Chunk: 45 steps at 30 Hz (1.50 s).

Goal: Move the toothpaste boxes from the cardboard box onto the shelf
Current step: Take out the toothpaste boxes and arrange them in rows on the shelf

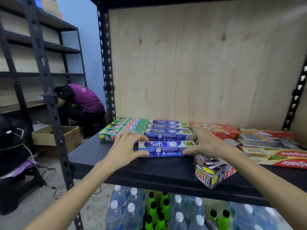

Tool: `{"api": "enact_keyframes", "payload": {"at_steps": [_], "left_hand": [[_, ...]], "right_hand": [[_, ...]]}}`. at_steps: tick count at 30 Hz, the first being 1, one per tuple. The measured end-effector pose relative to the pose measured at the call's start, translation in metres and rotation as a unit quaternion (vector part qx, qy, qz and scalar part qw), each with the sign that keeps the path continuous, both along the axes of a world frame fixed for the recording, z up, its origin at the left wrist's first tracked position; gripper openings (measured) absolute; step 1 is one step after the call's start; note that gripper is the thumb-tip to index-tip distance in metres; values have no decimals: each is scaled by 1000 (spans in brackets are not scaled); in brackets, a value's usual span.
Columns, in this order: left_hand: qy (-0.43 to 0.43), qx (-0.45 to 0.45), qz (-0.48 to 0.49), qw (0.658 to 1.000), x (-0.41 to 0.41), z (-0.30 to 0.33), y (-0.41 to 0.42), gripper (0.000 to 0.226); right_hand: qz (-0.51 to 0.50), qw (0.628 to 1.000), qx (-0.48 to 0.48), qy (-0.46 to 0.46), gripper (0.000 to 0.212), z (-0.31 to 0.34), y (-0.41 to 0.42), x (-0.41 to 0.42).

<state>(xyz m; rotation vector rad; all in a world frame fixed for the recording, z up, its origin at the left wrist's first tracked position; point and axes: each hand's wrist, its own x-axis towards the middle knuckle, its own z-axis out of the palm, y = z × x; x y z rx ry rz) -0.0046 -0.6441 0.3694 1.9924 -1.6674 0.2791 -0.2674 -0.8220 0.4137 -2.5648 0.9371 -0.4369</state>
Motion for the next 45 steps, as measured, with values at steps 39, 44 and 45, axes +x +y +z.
{"api": "enact_keyframes", "payload": {"at_steps": [39, 44, 45], "left_hand": [[-30, -8, 20, 999, 30, -18, -59, 104], [-10, -66, 8, 998, -1, -7, -68, 89], [-17, -66, 0, 998, -11, -5, -74, 85]], "right_hand": [[-49, 997, 23, -59, 128, -4, -42, 2], [-81, 995, -12, -56, 124, -5, -57, -33], [-96, 993, -22, -65, 121, -6, -63, -42]]}}
